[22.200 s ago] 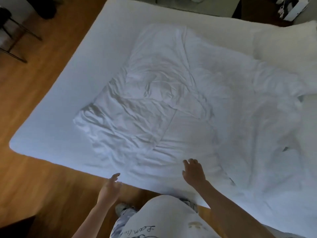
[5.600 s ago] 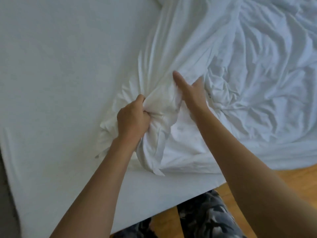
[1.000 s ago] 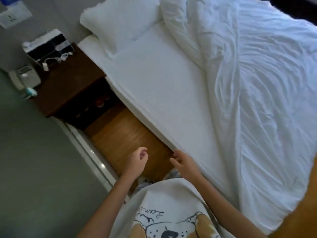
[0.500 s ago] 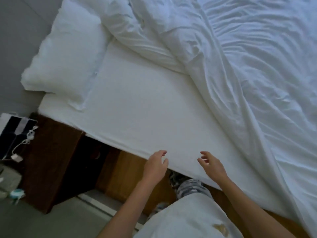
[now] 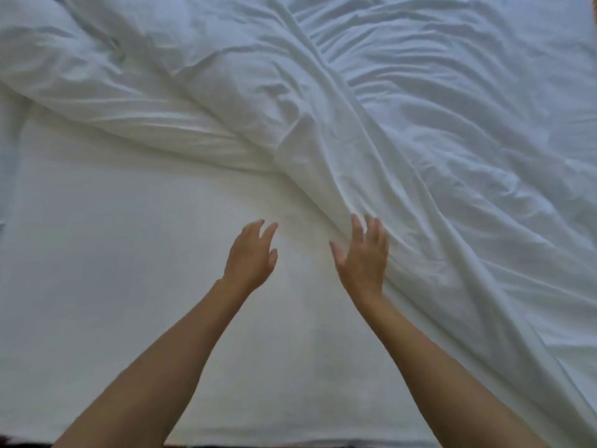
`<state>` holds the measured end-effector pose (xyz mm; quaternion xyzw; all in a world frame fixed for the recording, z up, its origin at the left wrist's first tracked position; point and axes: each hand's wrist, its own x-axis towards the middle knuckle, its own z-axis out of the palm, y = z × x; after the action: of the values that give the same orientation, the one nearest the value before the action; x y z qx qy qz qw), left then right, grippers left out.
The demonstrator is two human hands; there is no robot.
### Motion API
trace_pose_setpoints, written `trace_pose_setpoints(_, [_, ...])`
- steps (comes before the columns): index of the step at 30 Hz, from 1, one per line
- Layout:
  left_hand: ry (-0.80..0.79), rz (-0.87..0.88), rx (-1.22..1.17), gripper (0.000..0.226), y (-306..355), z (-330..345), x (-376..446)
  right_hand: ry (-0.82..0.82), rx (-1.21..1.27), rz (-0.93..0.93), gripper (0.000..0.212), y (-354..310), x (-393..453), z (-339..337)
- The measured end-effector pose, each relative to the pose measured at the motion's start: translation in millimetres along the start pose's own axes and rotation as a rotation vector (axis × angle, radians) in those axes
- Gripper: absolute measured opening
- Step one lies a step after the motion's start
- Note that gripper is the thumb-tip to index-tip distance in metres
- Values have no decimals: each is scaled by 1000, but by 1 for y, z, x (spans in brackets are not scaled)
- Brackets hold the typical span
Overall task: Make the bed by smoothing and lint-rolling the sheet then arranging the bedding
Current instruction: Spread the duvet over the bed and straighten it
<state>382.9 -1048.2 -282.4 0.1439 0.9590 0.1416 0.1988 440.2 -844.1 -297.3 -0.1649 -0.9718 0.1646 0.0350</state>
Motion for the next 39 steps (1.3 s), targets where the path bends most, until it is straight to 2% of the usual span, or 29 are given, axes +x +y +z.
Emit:
trace_pose_setpoints(1, [42,42,8,56,1,0,32,121,-44,2,69,7,26,7])
trace_pose_setpoints(3, [139,148,20,60,6,2,77,170,-156,71,89,25,66,17])
trace_pose_setpoints(6, [233,344,68,68,12,7,103,-4,-155,355,120,53,101,32])
trace_pose_setpoints(7, [255,402,81,69,12,10,108,-73,-105,441,121,59,109,37])
trace_pose_setpoints(8, [273,445,88,70,11,14,113,-138,-67,476,114,64,113,42])
trace_pose_setpoints(11, [312,491,81,67,8,27,129,-253,-99,329,62,55,104,63])
trace_pose_setpoints(13, [347,498,61,65,8,37,136,-243,-100,219,44,39,78,79])
trace_pose_setpoints(17, [446,679,140,64,0,43,145,-274,12,44,44,10,-31,100])
trace_pose_setpoints(19, [370,823,236,66,-8,32,154,-275,28,-68,48,6,-97,104])
trace_pose_setpoints(21, [219,978,335,64,-22,18,161,-320,10,-156,61,11,-151,103])
trace_pose_setpoints(23, [169,1084,439,59,-44,9,157,-395,8,-173,75,21,-183,105])
trace_pose_setpoints(25, [195,1082,514,61,-63,5,150,-423,10,-149,75,27,-186,110])
trace_pose_setpoints(28, [195,1060,631,54,-69,8,156,-312,37,-108,49,21,-170,112])
trace_pose_setpoints(31, [232,1002,593,30,-62,23,158,-262,62,82,68,4,-155,108])
trace_pose_setpoints(33, [303,868,499,26,-69,31,145,-315,78,200,72,-15,-146,103])
trace_pose_setpoints(35, [279,721,454,32,-91,30,118,-449,134,269,61,-30,-138,101])
trace_pose_setpoints(37, [237,645,473,38,-126,29,81,-487,119,205,39,-36,-141,102])
trace_pose_setpoints(39, [194,561,440,42,-163,29,33,-428,34,49,28,-42,-159,98])
